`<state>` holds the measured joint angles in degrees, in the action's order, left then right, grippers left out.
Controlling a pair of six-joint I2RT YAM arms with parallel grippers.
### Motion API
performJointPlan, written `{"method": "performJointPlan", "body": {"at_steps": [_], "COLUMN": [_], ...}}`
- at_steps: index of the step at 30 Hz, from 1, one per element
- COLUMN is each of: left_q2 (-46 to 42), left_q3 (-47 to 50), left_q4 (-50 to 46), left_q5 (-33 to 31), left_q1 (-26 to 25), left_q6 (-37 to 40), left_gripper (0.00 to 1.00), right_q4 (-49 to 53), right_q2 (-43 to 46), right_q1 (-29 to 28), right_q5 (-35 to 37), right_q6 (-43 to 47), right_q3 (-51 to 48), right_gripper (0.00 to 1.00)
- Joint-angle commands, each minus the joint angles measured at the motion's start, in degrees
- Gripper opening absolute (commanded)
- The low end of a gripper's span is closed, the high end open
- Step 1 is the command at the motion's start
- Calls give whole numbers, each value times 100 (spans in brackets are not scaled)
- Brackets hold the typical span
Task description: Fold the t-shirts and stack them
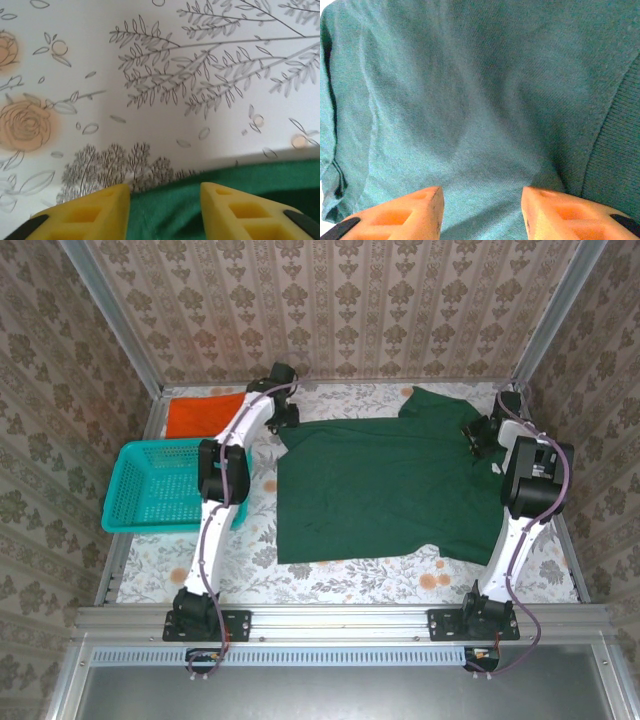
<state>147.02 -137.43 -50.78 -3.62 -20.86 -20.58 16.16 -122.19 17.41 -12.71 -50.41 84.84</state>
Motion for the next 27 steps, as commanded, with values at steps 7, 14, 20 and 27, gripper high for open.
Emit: {"method": "performJointPlan", "body": {"at_steps": [7, 14, 20, 27], "left_q2": [-1378, -1069, -623, -359], "left_q3": [1329, 1357, 995, 989], "left_q4": [337, 314, 127, 16], "left_q5": [-221, -314, -366, -613], "left_q1": [-143, -120, -115, -101], "left_q6": [-41, -193, -168, -215], "left_gripper": [53, 55, 50, 47], "right_q4": [3, 14, 33, 50], "right_q2": [149, 100, 31, 12], "right_q1": [35, 21, 25, 24], "right_q5": [-168, -238, -319, -329], "right_q6": [-117, -58, -30, -22], "right_q3": [-242, -162, -115, -108], "right_gripper": [48, 48, 48, 48]}}
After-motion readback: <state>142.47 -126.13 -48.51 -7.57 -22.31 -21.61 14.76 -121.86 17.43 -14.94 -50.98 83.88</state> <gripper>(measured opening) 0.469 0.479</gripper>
